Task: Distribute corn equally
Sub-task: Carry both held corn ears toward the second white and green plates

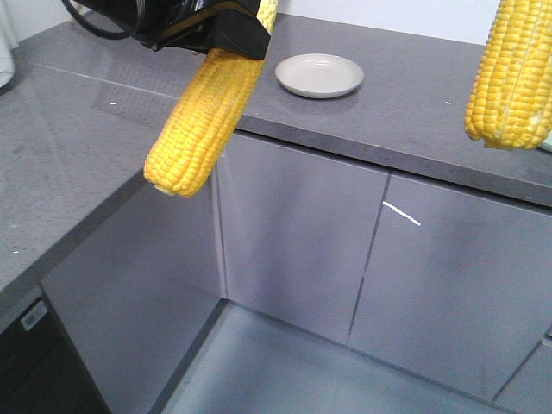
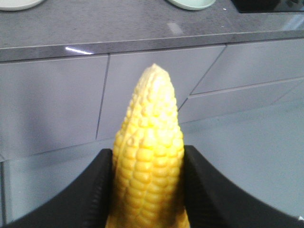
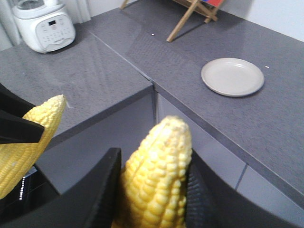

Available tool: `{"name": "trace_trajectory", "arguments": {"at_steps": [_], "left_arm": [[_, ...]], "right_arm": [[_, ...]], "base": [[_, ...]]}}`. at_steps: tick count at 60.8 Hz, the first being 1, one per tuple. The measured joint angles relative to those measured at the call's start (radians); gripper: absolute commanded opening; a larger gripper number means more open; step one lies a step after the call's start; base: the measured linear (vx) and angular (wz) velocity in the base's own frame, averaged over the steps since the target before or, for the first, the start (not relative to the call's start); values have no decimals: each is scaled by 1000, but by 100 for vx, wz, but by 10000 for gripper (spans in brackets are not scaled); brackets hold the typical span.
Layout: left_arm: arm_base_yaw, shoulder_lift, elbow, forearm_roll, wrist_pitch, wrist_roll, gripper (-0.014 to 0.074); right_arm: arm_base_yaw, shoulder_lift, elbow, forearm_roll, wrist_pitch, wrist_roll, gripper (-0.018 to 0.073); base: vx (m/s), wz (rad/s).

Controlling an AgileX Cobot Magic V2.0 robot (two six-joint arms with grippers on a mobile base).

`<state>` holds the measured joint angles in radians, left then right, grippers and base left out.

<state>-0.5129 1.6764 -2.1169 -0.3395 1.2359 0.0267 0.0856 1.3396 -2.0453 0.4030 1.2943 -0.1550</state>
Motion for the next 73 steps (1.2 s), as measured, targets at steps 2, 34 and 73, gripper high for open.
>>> {"name": "trace_trajectory", "arguments": {"at_steps": [2, 34, 73], "left_arm": [[0, 0, 0, 0, 0, 0, -7], [0, 0, 0, 0, 0, 0, -7], [0, 0, 0, 0, 0, 0, -7]], "right_arm": [[0, 0, 0, 0, 0, 0, -4], [0, 0, 0, 0, 0, 0, -4], [0, 0, 0, -1, 0, 0, -4]], "base": [[-5, -35], [-5, -33], [-6, -30]]}}
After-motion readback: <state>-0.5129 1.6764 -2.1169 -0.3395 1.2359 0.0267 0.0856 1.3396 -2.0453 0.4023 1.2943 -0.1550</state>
